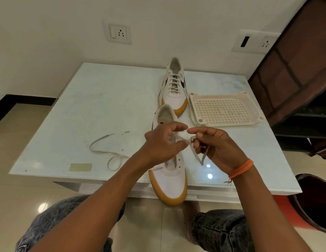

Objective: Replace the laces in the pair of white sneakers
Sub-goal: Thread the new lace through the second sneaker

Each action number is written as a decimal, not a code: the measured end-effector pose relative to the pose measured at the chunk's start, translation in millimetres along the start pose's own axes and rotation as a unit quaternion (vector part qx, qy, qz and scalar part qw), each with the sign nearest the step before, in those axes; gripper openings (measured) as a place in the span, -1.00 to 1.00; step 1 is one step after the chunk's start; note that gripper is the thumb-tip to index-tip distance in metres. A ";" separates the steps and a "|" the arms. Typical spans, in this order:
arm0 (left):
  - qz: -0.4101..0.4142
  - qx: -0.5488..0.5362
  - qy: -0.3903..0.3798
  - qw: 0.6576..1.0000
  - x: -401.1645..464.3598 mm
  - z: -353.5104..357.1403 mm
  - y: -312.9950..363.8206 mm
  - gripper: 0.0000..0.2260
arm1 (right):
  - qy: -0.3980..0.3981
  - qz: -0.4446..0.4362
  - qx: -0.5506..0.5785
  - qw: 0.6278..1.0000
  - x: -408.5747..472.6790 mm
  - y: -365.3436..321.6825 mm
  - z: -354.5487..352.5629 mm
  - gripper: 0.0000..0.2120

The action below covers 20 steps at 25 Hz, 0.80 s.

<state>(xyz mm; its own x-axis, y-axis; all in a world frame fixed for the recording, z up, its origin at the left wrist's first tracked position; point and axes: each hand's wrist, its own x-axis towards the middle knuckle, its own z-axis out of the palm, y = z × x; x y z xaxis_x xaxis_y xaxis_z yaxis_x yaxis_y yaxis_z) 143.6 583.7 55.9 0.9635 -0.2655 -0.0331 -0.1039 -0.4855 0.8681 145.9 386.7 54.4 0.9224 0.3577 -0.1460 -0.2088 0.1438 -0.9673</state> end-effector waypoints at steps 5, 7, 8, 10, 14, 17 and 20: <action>0.023 -0.115 -0.036 0.992 0.1 -10.8 6.7 -0.81 | -0.048 -0.013 -0.034 0.998 4.7 2.9 7.9 -0.78; 0.002 -0.115 -0.067 0.991 0.1 -15.9 3.5 -0.88 | -0.064 -0.004 -0.052 0.997 4.7 3.5 6.7 -0.78; -0.009 -0.103 -0.080 0.991 0.6 -19.3 1.6 -0.92 | -0.066 0.005 -0.064 0.996 4.6 3.7 5.2 -0.78; -0.021 -0.043 -0.082 0.996 4.2 -30.0 -5.4 -0.89 | -0.050 0.023 -0.092 0.994 5.1 4.3 -1.0 -0.75; -0.073 0.065 0.044 0.994 9.6 -67.2 -27.3 -0.70 | 0.005 0.026 -0.149 0.988 4.8 2.7 -18.3 -0.77; -0.110 0.043 0.148 0.982 8.0 -90.4 -41.0 -0.66 | 0.036 0.038 -0.175 0.983 5.1 4.3 -24.3 -0.80; -0.137 0.004 0.236 0.962 6.4 -103.2 -48.4 -0.75 | 0.042 0.040 -0.159 0.986 6.5 5.8 -23.6 -0.76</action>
<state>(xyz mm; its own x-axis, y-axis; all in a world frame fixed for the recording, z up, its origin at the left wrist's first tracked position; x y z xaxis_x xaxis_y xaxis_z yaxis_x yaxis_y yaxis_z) 180.2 691.4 64.8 0.9593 0.2807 -0.0305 0.1707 -0.4902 0.8547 158.3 368.1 42.9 0.9337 0.2768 -0.2272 -0.1810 -0.1827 -0.9664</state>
